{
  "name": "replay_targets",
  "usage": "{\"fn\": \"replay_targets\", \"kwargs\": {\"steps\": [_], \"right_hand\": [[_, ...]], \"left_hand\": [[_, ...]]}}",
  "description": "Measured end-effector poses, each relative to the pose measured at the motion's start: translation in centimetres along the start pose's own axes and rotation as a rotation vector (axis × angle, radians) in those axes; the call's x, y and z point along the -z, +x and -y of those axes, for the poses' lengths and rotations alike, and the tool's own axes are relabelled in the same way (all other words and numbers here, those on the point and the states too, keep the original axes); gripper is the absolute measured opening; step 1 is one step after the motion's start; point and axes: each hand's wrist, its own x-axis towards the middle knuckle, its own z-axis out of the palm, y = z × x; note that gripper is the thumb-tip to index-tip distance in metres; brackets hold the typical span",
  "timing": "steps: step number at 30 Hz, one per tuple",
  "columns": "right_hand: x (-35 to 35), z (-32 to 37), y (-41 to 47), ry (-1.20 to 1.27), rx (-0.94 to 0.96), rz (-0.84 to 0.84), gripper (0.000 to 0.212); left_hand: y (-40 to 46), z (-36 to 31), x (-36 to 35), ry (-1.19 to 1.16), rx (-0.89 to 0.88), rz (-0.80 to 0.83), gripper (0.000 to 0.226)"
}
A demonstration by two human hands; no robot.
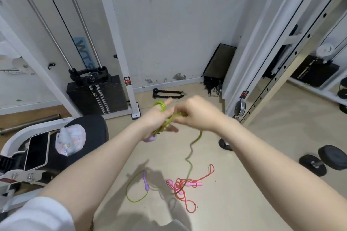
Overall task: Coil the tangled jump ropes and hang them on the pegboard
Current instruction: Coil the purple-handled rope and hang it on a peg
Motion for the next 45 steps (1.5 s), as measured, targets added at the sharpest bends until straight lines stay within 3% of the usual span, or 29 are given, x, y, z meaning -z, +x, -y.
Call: {"fn": "replay_targets", "kwargs": {"steps": [2,4,6,8,10,11,13,16,18,20,22,23,26,28,30,31,32,34,36,38,41,43,45], "right_hand": [[0.9,-1.9,0.0,0.188,-0.133,-0.187,0.026],[0.9,-3.6,-0.4,0.482,-0.215,-0.299,0.037],[0.3,-4.6,-0.7,0.704,-0.262,-0.325,0.035],[-1.1,-5.2,-0.7,0.656,-0.300,-0.191,0.029],[-3.1,-5.3,-1.1,0.579,-0.319,0.053,0.023],[-3.9,-5.2,-1.4,0.587,-0.312,0.161,0.018],[-4.7,-4.7,-2.0,0.619,-0.321,0.349,0.005],[-4.3,-3.0,-2.9,0.462,-0.382,0.678,0.037],[-3.3,-1.7,-3.3,0.321,-0.300,0.798,0.045],[-1.7,-1.1,-3.4,0.303,-0.180,0.668,0.026],[0.3,-1.8,-3.0,0.308,-0.089,0.305,0.004],[1.2,-2.5,-2.7,0.296,-0.086,0.088,0.009],[2.0,-5.4,-2.2,0.434,-0.195,-0.377,0.017],[1.0,-7.3,-2.0,0.602,-0.255,-0.418,0.028],[-0.7,-7.7,-2.3,0.779,-0.225,-0.204,0.029],[-1.8,-7.4,-2.6,0.828,-0.198,-0.052,0.036],[-2.9,-7.1,-3.0,0.839,-0.197,0.079,0.049],[-4.7,-6.5,-4.1,0.813,-0.237,0.277,0.055],[-5.5,-5.9,-5.1,0.828,-0.274,0.443,0.034],[-4.3,-5.2,-5.5,0.810,-0.251,0.526,0.006],[-0.6,-3.9,-4.8,0.608,-0.093,0.431,0.010],[1.4,-3.4,-4.3,0.485,-0.006,0.174,0.015],[2.7,-4.0,-4.3,0.512,-0.022,-0.132,0.012]], "left_hand": [[-0.8,-1.2,-0.5,0.066,0.090,0.222,0.069],[-1.3,-2.1,-0.3,-0.163,0.140,0.521,0.094],[-1.4,-2.8,0.0,-0.451,0.093,0.839,0.091],[-1.2,-3.4,0.4,-0.749,0.015,1.054,0.074],[-1.2,-4.2,0.4,-0.908,-0.062,0.955,0.064],[-1.3,-4.7,0.4,-0.897,-0.111,0.820,0.063],[-0.5,-4.9,0.4,-0.780,-0.177,0.361,0.059],[1.6,-3.0,0.8,-0.628,-0.131,-0.163,0.059],[2.8,-0.5,1.4,-0.338,-0.113,-0.342,0.063],[3.3,2.0,1.7,-0.115,-0.071,-0.310,0.063],[2.6,2.8,0.7,0.130,0.012,-0.174,0.058],[2.0,2.4,-0.3,0.202,0.052,-0.096,0.056],[-0.1,-0.4,-2.9,0.019,0.100,0.245,0.077],[-0.9,-2.4,-3.6,-0.205,0.089,0.564,0.090],[-1.3,-3.9,-3.6,-0.471,-0.012,0.904,0.080],[-1.4,-4.4,-3.6,-0.591,-0.068,0.970,0.075],[-1.4,-4.9,-3.6,-0.668,-0.128,0.944,0.071],[-1.2,-6.3,-3.4,-0.697,-0.224,0.675,0.074],[-0.4,-7.1,-2.8,-0.701,-0.271,0.234,0.084],[0.9,-6.7,-2.3,-0.679,-0.254,-0.056,0.071],[2.2,-4.6,-2.8,-0.320,-0.176,-0.235,0.059],[2.0,-3.3,-4.0,-0.001,-0.155,-0.151,0.044],[0.8,-3.6,-6.0,0.113,-0.113,0.006,0.037]]}}
